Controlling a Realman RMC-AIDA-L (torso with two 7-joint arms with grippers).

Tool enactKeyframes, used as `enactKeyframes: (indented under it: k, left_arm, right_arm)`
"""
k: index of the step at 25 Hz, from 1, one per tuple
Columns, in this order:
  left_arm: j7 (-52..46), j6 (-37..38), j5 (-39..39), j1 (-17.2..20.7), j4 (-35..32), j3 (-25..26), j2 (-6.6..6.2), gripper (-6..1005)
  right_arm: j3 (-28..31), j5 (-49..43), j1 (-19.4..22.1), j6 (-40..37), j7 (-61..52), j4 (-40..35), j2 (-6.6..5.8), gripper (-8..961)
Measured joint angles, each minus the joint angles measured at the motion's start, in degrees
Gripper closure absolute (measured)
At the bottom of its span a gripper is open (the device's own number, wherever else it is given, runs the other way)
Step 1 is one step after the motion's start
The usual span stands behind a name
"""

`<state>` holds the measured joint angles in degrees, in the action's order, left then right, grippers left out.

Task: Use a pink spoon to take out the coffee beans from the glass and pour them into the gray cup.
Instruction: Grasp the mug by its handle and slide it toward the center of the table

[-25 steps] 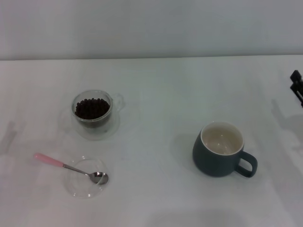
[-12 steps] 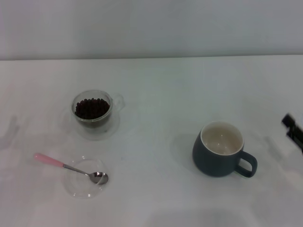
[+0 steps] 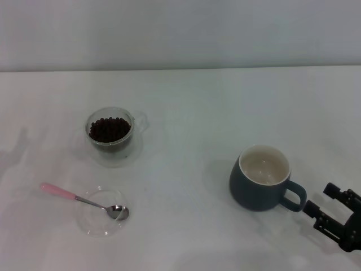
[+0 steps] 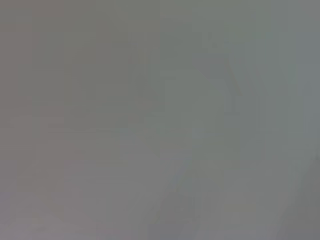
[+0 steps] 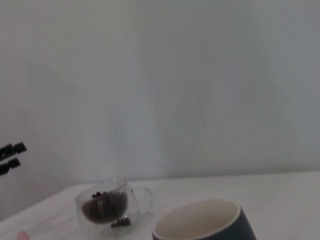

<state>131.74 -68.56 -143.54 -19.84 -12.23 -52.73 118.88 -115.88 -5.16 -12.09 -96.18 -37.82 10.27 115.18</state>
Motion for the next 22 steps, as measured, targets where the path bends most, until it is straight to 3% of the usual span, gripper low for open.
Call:
enactKeyframes:
  k: [22]
  left_arm:
    - [0.3, 0.2, 0.0, 0.0, -0.5, 0.0, -0.23, 122]
  right_arm:
    - [0.8, -0.5, -0.8, 19.0, -0.8, -9.1, 0.05, 180]
